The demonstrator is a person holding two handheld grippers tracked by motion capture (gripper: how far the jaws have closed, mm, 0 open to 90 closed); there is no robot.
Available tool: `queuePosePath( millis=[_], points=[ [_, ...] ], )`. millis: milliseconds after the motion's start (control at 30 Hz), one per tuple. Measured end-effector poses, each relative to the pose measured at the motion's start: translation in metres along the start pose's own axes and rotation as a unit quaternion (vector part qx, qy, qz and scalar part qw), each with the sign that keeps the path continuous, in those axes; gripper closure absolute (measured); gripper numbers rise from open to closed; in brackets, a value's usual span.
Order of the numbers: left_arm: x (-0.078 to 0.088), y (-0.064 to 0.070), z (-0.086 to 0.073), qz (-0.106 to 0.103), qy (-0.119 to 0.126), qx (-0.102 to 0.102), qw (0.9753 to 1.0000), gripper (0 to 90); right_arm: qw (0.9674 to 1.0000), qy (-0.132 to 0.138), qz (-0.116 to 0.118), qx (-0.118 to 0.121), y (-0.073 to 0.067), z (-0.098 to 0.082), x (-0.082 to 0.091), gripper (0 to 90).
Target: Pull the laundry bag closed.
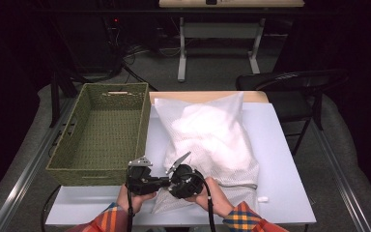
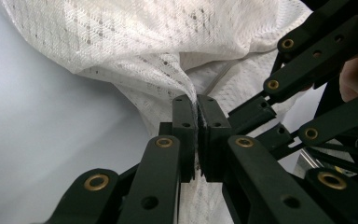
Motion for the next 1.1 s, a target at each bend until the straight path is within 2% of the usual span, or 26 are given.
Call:
queuePosePath(
  millis=[367,533,667,833,967,1100],
  points=[
    [0.0,0.0031,0.0012,0.003,0.0,-0.006,1.0,86.4,0.9991,0.001,-0.034,0.026,-0.0063,0.0042,0.0069,80.0],
    [-0.0004,0.0041,0.0015,0.006,0.001,-0.008,1.0,86.3,0.9993,-0.001,-0.029,0.025,-0.0062,0.0041,0.0059,80.7],
    [-0.0001,0.0046,0.0018,-0.001,0.004,-0.006,1.0,86.3,0.9992,0.002,-0.028,0.03,-0.0069,0.0051,0.0052,79.9],
    [0.0009,0.0043,0.0021,-0.002,0.005,-0.007,1.0,86.2,0.9997,0.0,-0.014,0.021,-0.0057,0.0038,0.0037,84.0],
    [0.0027,0.0045,0.0021,-0.004,0.006,-0.007,1.0,86.2,0.9997,0.002,-0.012,0.022,-0.0064,0.0042,0.004,85.6],
    [0.0049,0.0058,0.0017,-0.001,0.004,-0.01,0.9999,86.6,0.9999,0.0,-0.004,0.009,-0.0048,0.0032,0.0041,86.2]
  ],
)
Point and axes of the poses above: each handheld gripper's, and its own axes: x roughly backward along the jaws, z roughly out of its top, y roughly to its right, the point moved 4 cm from there along -x, roughly forward along the jaws, and after that the axes turned 1 degree about -z, right-handed, at the moved point
